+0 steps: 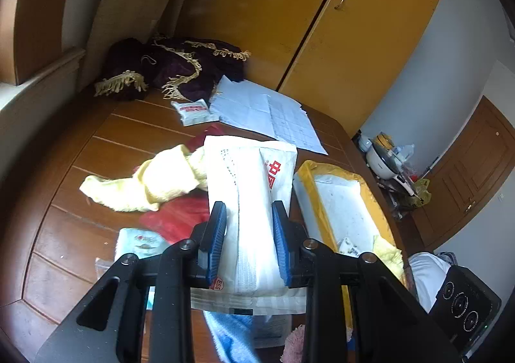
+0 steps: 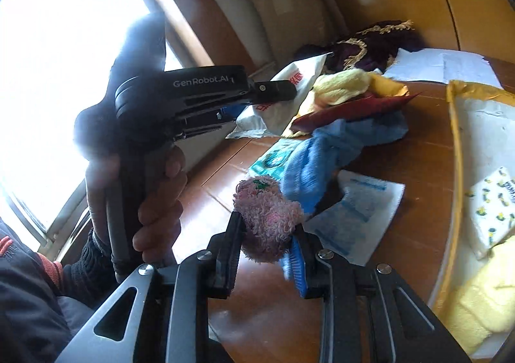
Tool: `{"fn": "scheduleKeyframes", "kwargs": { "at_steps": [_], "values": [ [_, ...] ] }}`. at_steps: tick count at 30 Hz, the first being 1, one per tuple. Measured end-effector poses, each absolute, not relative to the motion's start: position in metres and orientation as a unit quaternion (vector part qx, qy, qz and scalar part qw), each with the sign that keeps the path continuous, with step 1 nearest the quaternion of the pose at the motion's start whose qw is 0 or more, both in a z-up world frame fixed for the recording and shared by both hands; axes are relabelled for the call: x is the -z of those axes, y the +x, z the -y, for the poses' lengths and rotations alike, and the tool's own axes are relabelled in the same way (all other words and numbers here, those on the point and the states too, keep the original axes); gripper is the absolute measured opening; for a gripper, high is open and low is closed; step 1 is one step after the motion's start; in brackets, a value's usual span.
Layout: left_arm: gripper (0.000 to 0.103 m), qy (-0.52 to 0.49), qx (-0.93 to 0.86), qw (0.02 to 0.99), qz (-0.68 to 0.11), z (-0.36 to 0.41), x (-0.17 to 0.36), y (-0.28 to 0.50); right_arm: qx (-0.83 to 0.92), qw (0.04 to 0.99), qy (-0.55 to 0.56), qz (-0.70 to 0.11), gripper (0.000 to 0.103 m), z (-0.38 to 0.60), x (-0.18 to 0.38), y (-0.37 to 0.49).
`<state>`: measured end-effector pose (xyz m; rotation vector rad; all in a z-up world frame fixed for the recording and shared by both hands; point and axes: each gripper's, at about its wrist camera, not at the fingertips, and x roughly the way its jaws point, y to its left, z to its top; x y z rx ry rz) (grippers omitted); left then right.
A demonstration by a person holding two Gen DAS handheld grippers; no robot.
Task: Organize soft objects
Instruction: 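Carry the white bag with the left tool while the right tool carries the plush to the box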
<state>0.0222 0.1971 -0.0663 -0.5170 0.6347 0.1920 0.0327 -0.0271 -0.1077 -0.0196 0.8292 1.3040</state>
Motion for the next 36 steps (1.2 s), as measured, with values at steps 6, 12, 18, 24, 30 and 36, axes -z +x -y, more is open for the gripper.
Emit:
{"fn": "scheduleKeyframes", "kwargs": {
  "at_steps": [6,12,18,24,30,36],
  "values": [
    [0.026,-0.241,-0.061,0.925,-0.289,-0.172,0.055,0.029,-0.546,0.748,-0.001,-0.378,0.028,0.052,0.094,0.057],
    [0.026,-0.219,-0.046,0.927,-0.302,-0.155,0.059,0.015,-0.506,0.776,0.014,-0.376,0.029,0.065,0.099,0.043],
    [0.026,-0.220,-0.051,0.925,-0.307,-0.144,0.060,-0.008,-0.491,0.788,0.052,-0.368,0.029,0.085,0.099,0.039],
    [0.026,-0.207,-0.039,0.933,-0.293,-0.117,0.036,-0.005,-0.494,0.795,0.067,-0.346,0.029,0.099,0.071,0.047],
    [0.026,-0.192,-0.006,0.932,-0.307,-0.073,0.026,0.045,-0.440,0.838,0.057,-0.317,0.029,0.126,0.041,0.080],
    [0.026,-0.182,-0.002,0.917,-0.355,-0.058,0.053,0.099,-0.402,0.840,0.090,-0.353,0.029,0.137,0.059,0.130]
  ]
}}
